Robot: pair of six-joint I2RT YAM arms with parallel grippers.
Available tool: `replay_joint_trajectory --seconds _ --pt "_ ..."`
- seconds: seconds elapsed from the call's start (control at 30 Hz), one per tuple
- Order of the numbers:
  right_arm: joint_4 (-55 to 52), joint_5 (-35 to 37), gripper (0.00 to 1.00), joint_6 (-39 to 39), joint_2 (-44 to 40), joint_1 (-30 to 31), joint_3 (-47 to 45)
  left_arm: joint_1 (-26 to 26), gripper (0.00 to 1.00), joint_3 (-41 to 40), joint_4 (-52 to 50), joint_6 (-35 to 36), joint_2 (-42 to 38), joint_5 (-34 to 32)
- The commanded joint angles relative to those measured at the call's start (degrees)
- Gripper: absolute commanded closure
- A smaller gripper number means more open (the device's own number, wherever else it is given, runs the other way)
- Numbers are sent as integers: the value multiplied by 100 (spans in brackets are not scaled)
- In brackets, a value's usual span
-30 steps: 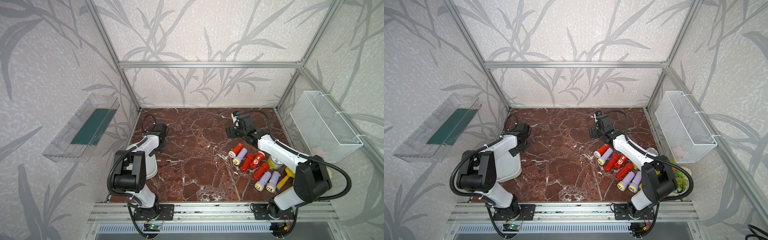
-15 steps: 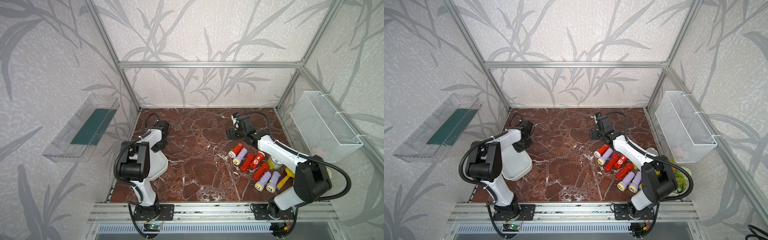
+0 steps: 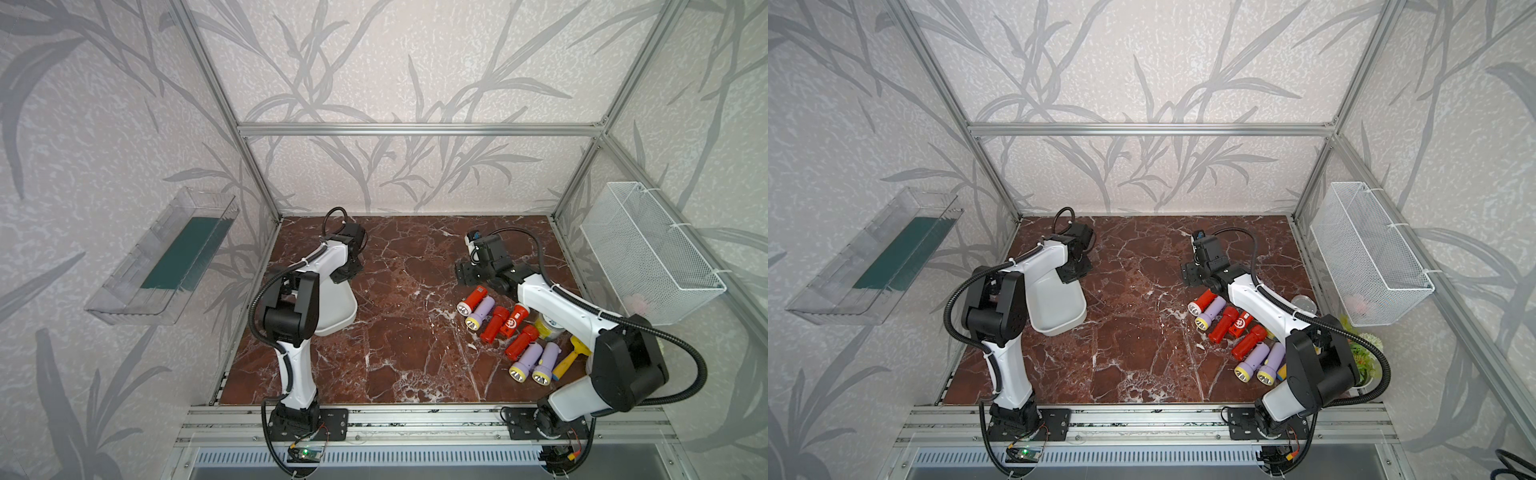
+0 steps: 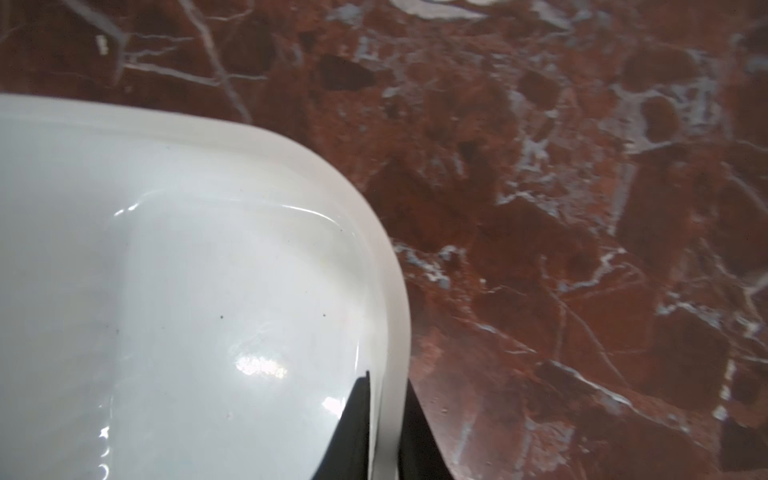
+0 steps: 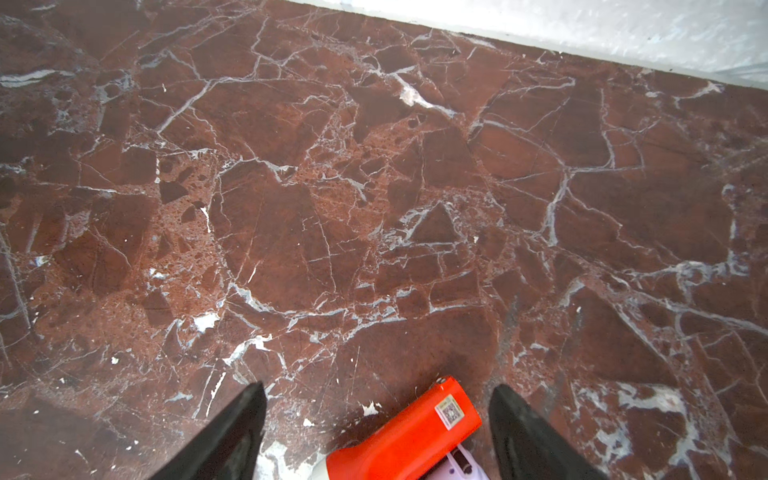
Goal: Put the flashlights into the storage boxes
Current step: Move the storage box to the center of the board.
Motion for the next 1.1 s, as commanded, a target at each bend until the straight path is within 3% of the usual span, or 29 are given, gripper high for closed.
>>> replay_joint_trajectory --seconds 0.0,0.6,1.07 --pt "-150 168 15 128 -274 32 -178 -224 85 426 -300 52 290 224" --pt "-410 330 15 375 -669 32 -742 -1277 84 2142 -284 326 1347 1204" --pt "-728 -92 14 564 -563 -44 -849 -1969 84 2344 -295 329 1488 1429"
